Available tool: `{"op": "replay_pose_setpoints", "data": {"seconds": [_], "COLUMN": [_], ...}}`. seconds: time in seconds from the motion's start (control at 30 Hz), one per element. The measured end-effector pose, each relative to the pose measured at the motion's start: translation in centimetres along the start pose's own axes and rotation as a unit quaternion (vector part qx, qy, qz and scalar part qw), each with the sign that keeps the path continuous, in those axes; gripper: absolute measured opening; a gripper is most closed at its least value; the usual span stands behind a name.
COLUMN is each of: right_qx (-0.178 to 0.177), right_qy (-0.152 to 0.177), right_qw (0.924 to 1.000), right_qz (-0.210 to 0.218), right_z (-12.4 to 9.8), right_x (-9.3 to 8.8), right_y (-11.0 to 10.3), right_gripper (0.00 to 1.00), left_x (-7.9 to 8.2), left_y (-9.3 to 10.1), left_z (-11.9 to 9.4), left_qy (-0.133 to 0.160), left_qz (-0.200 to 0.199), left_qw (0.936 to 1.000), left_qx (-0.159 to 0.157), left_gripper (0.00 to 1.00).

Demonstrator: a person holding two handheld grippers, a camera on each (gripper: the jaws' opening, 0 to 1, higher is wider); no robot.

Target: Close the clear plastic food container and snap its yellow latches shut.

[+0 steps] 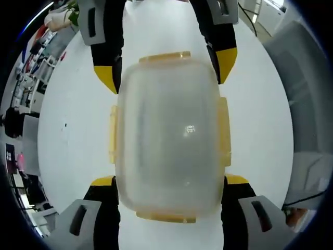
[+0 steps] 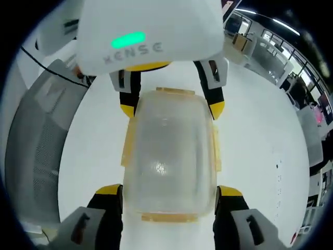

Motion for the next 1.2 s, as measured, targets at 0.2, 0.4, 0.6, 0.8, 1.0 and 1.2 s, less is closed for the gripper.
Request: {"op": "replay_pose_setpoints", "data": {"seconds": [0.2,0.4,0.6,0.8,1.0,1.2], "right_qx": [0.0,-0.001,-0.003,-0.003,0.0,-0.003], "right_qy": [-0.001,0.0,0.001,0.002,0.0,0.002], "right_qw": [1.0,1.0,0.9999,0.9999,1.0,1.0], "right_qz": [0.001,0.003,0.011,0.013,0.01,0.007], "right_z": [0.3,0.3,0.4,0.5,0.5,0.5], "right_x": [0.8,1.0,1.3,1.5,1.4,1.4], "right_y": [1.0,2.2,3.0,3.4,3.5,3.4], "right_gripper": [0.71,0.71,0.71,0.71,0.71,0.72], "left_x": [-1.0,-1.5,-1.8,-2.1,-2.1,-2.1], "left_y": [-0.9,-2.2,-3.1,-3.5,-3.5,-3.5], "left_z": [0.1,0.3,0.6,0.6,0.6,0.7], "left_qy": [0.004,0.008,0.014,0.016,0.015,0.016], "left_qz": [0.0,-0.001,0.006,0.007,0.005,0.005], "left_qw": [1.0,1.0,0.9999,0.9999,0.9999,0.9999], "left_qx": [0.0,0.002,0.002,0.002,0.004,0.005], "left_gripper": [0.79,0.79,0.79,0.79,0.79,0.8]}}
Point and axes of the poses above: the point that each gripper's makers call its tool centre point, and the gripper's own axes: z roughly forward along the fingers, y roughly to its right, x roughly out of its top, the point moved 4 cm from there along -z, roughly backward along the fingers, and after that the axes turned 5 degrees about x, right-handed, at the moved point
